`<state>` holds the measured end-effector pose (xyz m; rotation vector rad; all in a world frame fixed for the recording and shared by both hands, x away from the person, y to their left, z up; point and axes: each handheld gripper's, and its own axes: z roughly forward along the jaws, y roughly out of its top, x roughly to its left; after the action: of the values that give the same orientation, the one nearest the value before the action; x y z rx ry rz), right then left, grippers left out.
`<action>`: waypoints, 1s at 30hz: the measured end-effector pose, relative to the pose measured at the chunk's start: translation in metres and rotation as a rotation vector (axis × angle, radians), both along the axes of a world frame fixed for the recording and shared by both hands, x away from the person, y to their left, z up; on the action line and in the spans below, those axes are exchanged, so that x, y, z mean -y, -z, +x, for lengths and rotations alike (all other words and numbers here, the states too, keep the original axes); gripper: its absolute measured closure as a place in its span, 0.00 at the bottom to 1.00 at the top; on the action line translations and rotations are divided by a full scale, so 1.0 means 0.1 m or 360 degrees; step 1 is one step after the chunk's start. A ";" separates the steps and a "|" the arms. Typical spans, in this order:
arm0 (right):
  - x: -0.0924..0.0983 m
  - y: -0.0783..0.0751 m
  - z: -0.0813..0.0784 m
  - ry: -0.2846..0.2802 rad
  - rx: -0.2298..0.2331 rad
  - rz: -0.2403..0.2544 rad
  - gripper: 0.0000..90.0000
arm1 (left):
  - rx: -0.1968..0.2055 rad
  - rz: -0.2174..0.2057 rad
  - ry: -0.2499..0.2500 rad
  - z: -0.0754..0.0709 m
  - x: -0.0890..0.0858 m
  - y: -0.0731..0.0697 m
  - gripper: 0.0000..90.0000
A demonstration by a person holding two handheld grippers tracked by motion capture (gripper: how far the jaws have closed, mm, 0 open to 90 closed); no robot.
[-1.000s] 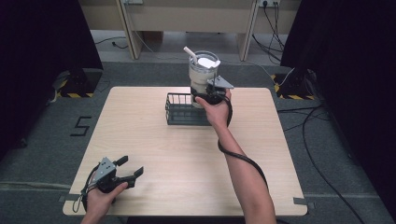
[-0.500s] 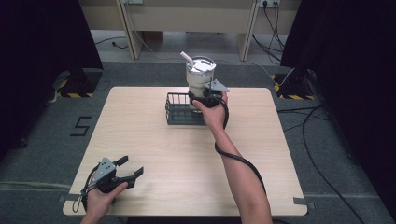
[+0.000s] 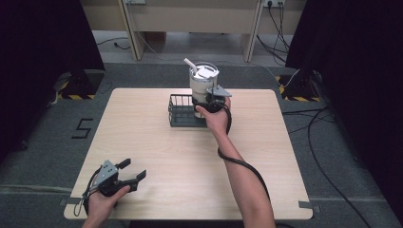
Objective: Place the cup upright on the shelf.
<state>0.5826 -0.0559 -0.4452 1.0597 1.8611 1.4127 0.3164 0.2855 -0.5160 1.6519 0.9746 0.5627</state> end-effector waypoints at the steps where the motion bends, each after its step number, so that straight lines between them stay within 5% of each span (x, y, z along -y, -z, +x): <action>1: 0.00 0.01 0.00 0.0003 -0.0003 -0.0001 0.12 | 0.0000 0.0002 0.0001 0.00 0.00 0.00 0.18; 30: -0.02 0.10 -0.04 0.0005 0.0081 0.0019 0.11 | 0.0007 0.0007 0.0010 -0.01 0.01 -0.01 0.18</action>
<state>0.5782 -0.0543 -0.4553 1.0227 1.8164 1.4378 0.3155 0.2847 -0.5155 1.6563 0.9653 0.5644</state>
